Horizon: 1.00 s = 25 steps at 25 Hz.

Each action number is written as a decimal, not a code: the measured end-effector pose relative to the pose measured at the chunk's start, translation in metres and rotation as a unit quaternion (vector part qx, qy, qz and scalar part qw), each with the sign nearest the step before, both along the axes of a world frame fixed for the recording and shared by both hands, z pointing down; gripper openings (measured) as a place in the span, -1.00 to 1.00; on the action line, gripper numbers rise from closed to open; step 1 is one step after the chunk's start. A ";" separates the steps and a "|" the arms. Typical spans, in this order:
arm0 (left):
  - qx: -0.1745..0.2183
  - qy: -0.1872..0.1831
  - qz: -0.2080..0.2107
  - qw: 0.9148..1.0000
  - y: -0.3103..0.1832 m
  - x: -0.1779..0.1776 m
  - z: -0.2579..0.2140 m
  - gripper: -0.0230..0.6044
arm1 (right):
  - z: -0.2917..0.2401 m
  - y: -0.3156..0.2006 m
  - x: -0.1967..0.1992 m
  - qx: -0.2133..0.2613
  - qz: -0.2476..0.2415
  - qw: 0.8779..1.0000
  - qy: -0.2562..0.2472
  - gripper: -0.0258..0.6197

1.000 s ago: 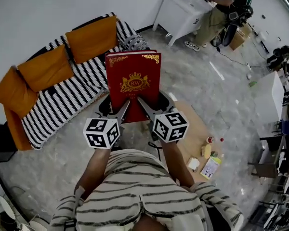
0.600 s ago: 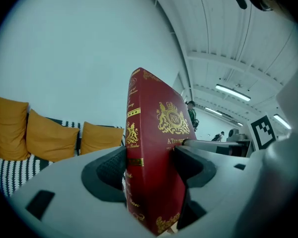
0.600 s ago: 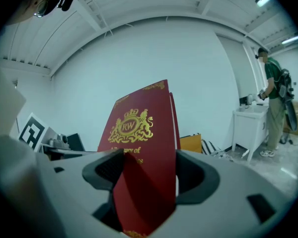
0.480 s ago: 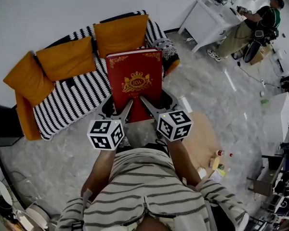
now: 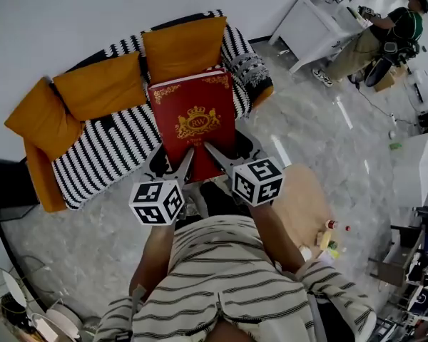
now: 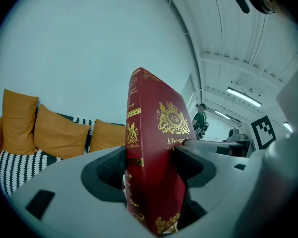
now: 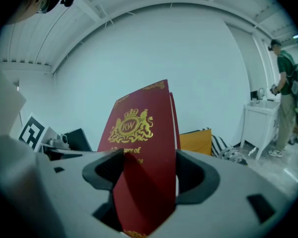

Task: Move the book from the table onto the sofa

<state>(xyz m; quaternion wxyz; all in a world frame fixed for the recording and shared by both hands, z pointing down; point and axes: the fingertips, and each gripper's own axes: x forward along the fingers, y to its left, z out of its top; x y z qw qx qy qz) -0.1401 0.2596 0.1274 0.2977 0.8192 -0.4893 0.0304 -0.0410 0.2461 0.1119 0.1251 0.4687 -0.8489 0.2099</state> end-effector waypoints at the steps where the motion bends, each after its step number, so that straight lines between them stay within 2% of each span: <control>1: -0.001 -0.001 -0.002 1.000 0.001 0.000 0.001 0.06 | 0.002 0.000 0.000 -0.002 -0.002 1.000 0.000 0.13; 5: -0.004 -0.007 -0.009 1.000 -0.008 0.003 0.002 0.06 | 0.003 -0.010 0.003 -0.003 -0.009 1.000 -0.007 0.13; 14: -0.018 -0.036 -0.013 0.999 -0.113 0.030 0.023 0.06 | 0.031 -0.117 0.031 -0.023 -0.020 0.999 -0.036 0.13; 19: -0.039 -0.041 -0.021 0.998 -0.174 0.053 0.034 0.06 | 0.043 -0.180 0.053 -0.045 -0.027 0.998 -0.036 0.13; 25: -0.059 -0.044 -0.032 0.997 -0.181 0.054 0.051 0.06 | 0.062 -0.190 0.053 -0.065 -0.042 0.996 -0.035 0.13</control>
